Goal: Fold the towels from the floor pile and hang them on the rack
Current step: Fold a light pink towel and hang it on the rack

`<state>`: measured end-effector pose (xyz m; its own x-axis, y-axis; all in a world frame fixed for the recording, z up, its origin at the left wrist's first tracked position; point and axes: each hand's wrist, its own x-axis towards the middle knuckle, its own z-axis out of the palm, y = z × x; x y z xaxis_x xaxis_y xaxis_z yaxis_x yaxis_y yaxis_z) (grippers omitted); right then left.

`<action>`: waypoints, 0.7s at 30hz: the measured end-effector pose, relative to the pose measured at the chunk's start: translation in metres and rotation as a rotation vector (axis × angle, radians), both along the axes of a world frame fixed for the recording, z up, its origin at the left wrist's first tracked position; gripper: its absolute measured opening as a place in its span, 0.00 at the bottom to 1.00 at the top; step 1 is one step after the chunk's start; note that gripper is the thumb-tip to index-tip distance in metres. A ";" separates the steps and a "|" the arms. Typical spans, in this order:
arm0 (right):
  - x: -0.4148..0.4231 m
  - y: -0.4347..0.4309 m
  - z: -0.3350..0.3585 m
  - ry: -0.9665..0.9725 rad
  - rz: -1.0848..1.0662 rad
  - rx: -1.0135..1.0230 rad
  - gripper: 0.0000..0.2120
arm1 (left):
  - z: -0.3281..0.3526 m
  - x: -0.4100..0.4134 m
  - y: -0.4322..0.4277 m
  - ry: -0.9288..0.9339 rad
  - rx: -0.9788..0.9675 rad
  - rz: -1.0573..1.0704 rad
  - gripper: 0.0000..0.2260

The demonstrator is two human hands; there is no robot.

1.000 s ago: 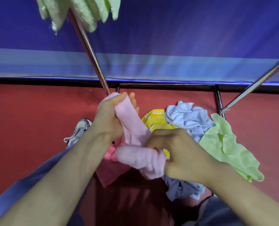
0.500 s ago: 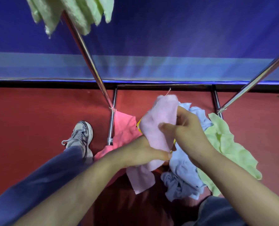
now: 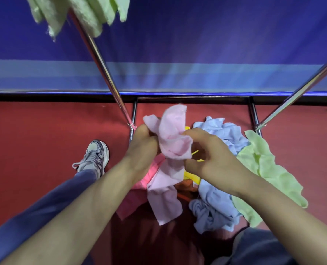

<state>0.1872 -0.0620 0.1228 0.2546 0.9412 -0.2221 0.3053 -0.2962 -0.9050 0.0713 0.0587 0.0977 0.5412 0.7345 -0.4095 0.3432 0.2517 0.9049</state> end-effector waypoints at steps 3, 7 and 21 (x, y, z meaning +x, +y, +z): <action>0.001 0.000 -0.003 0.254 -0.097 0.030 0.17 | -0.002 0.002 0.000 -0.145 -0.129 0.000 0.03; 0.002 0.003 -0.009 0.248 -0.330 0.067 0.14 | -0.004 0.002 -0.005 -0.330 -0.206 -0.036 0.15; 0.060 0.003 0.000 1.096 -0.597 0.346 0.12 | 0.033 -0.011 0.020 -0.620 -0.429 0.107 0.06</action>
<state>0.2474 -0.0594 0.1223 0.4940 0.7958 -0.3502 -0.7370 0.1695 -0.6543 0.0603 0.0788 0.1303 0.7001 0.6407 -0.3152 -0.2419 0.6281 0.7395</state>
